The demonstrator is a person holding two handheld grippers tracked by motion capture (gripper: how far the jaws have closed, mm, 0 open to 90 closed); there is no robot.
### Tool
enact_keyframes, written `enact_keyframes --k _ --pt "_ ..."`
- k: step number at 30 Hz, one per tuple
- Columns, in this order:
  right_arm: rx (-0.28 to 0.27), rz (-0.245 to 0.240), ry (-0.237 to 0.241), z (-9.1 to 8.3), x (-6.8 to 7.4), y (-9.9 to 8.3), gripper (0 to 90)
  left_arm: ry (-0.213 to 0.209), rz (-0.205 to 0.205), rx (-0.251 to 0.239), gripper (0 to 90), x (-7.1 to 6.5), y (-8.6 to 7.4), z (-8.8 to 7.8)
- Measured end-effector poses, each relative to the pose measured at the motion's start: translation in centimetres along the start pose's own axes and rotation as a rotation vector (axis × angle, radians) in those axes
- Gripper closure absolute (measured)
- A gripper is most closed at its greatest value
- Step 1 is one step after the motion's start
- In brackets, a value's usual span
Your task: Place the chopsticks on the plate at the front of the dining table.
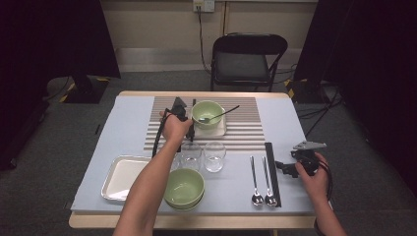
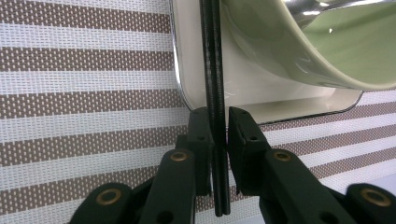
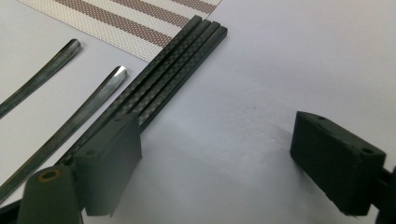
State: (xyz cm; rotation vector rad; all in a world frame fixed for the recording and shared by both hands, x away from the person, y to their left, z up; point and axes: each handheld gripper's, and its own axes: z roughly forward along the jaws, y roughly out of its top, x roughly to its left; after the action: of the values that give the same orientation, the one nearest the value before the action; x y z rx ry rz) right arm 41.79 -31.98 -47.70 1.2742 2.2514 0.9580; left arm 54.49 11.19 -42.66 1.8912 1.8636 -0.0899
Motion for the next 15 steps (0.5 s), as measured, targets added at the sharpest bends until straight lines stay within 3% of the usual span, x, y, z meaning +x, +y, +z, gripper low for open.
enact_keyframes --k 15 --pt "0.000 -0.001 0.000 0.00 -0.01 0.00 15.5 -0.017 -0.010 0.002 78.9 0.06 -0.09 -0.12"
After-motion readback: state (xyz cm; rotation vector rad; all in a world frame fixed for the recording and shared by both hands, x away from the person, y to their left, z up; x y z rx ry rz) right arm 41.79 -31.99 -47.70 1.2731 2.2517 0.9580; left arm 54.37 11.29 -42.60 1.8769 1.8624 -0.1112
